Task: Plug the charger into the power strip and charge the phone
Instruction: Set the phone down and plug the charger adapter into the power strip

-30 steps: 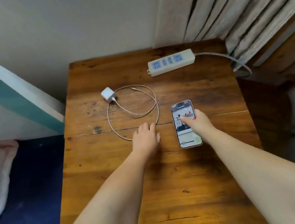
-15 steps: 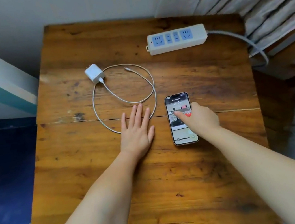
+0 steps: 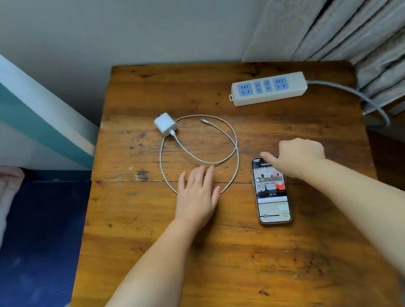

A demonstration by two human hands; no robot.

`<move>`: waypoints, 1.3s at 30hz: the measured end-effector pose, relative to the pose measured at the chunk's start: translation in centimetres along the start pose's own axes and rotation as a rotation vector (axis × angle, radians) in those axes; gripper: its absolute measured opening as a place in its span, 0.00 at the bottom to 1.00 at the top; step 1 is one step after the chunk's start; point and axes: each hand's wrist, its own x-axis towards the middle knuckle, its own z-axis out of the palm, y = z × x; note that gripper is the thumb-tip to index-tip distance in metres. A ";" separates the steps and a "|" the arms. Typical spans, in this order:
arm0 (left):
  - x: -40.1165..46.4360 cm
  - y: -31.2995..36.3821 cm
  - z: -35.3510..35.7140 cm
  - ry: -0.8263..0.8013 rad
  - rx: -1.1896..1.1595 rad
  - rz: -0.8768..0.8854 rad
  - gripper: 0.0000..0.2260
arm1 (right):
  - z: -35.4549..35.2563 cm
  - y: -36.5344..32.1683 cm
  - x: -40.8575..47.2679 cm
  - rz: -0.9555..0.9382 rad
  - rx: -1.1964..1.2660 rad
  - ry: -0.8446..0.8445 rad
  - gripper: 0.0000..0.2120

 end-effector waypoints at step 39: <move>8.9 2.1 -4.3 -0.167 -0.414 -0.131 0.19 | -13.9 -5.0 7.7 0.178 2.419 -0.225 0.13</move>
